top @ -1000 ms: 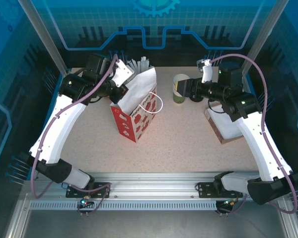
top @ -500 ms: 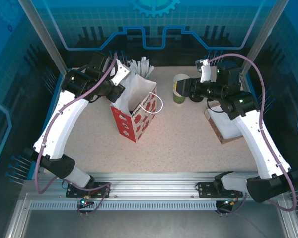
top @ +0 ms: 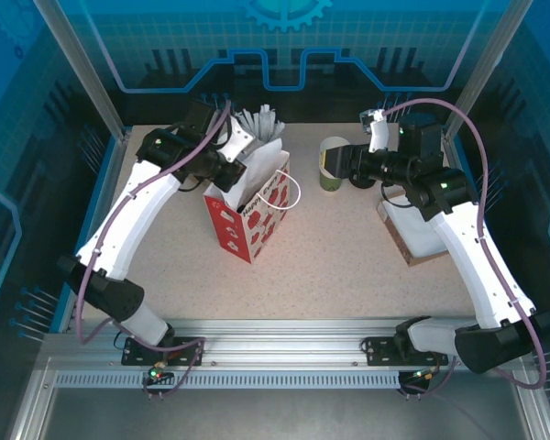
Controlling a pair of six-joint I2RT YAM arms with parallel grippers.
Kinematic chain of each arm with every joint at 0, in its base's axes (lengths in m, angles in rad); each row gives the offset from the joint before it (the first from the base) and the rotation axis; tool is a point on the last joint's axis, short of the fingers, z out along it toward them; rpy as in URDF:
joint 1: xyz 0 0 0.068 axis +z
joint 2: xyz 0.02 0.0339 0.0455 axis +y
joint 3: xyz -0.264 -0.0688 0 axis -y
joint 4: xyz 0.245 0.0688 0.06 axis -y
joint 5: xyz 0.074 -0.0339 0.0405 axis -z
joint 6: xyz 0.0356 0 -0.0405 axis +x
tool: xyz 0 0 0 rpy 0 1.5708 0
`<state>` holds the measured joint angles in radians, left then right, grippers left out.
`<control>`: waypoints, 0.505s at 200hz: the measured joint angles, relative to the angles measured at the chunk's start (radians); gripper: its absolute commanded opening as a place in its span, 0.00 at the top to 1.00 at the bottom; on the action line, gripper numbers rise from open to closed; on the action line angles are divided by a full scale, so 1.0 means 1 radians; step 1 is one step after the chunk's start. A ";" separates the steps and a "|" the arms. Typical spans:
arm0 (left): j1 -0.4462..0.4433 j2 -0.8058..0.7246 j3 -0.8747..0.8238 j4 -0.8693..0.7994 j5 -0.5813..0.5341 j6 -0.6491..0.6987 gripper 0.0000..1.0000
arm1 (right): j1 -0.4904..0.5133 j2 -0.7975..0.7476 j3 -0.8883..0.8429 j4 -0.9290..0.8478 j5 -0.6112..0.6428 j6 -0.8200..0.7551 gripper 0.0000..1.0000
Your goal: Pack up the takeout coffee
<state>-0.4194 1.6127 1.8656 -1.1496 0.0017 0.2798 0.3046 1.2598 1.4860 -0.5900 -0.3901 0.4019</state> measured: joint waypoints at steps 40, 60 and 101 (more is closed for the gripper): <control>0.000 0.032 -0.029 0.000 0.019 -0.025 0.72 | 0.000 0.004 0.000 0.000 0.000 0.000 0.23; 0.000 0.026 -0.029 0.010 0.045 -0.040 0.64 | 0.000 0.005 0.000 0.000 0.000 0.000 0.23; 0.000 -0.021 -0.036 0.034 0.068 -0.047 0.56 | 0.000 0.005 -0.001 -0.001 0.005 -0.003 0.23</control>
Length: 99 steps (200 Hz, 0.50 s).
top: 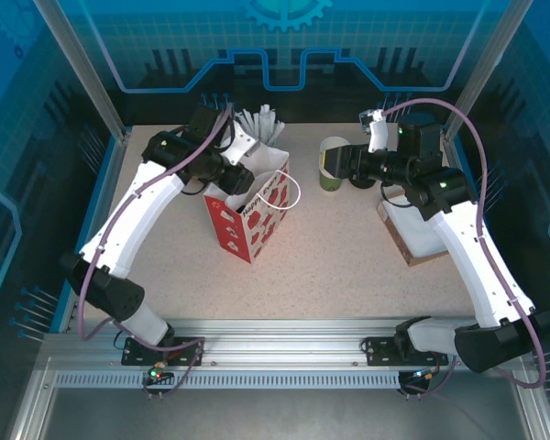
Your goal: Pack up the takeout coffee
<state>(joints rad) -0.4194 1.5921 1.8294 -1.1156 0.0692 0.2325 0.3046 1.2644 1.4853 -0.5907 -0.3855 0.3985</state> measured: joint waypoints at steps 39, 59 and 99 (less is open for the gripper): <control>0.000 -0.106 -0.076 0.059 0.000 -0.042 0.35 | 0.005 0.007 0.000 -0.013 0.036 -0.027 0.22; 0.002 -0.204 -0.162 0.144 0.000 -0.076 0.24 | 0.055 0.022 0.002 -0.045 0.123 -0.073 0.22; 0.070 -0.452 -0.394 0.385 -0.051 -0.182 0.11 | 0.201 0.054 0.011 -0.106 0.362 -0.195 0.13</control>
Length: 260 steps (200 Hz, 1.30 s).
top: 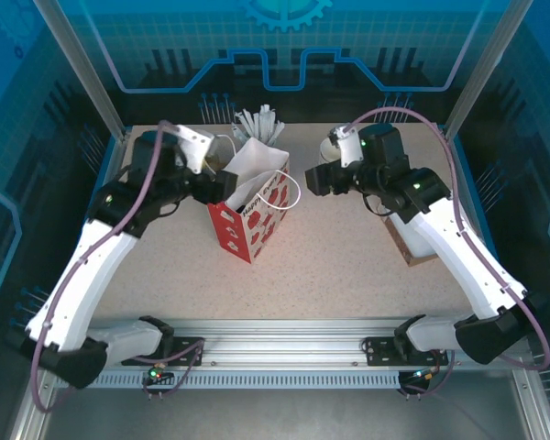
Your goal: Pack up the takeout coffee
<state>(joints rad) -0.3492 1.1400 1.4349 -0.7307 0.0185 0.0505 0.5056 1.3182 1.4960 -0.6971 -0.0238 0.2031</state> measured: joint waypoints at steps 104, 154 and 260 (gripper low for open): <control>0.169 -0.347 -0.706 0.617 -0.583 -0.131 0.01 | -0.035 -0.005 -0.147 0.075 0.472 -0.069 0.00; 0.298 -0.251 -0.886 0.900 -0.659 -0.159 0.01 | -0.188 -0.054 -0.277 0.185 0.565 -0.001 0.00; 0.380 0.141 -0.949 1.134 -0.463 -0.175 0.01 | -0.237 0.137 -0.642 0.626 0.654 -0.047 0.00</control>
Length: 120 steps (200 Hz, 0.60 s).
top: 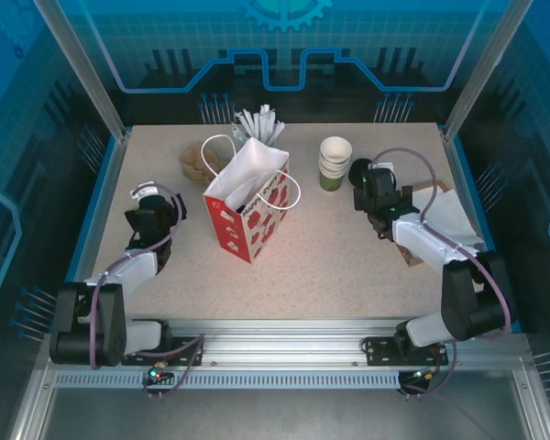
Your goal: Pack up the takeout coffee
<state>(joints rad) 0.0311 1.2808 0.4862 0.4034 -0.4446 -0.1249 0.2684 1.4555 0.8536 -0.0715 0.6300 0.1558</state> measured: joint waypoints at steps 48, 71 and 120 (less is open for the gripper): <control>0.000 0.069 -0.048 0.172 0.137 0.004 0.01 | 0.031 0.078 -0.035 0.150 -0.014 -0.125 0.00; -0.003 0.159 -0.087 0.262 0.201 0.021 0.01 | 0.046 0.068 -0.085 0.242 -0.031 -0.157 0.00; -0.014 0.252 -0.124 0.454 0.284 0.058 0.01 | 0.042 0.022 -0.292 0.394 -0.096 -0.158 0.00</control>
<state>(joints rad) 0.0166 1.5326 0.3626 0.8570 -0.1604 -0.0666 0.3107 1.4776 0.5617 0.3229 0.5343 -0.0025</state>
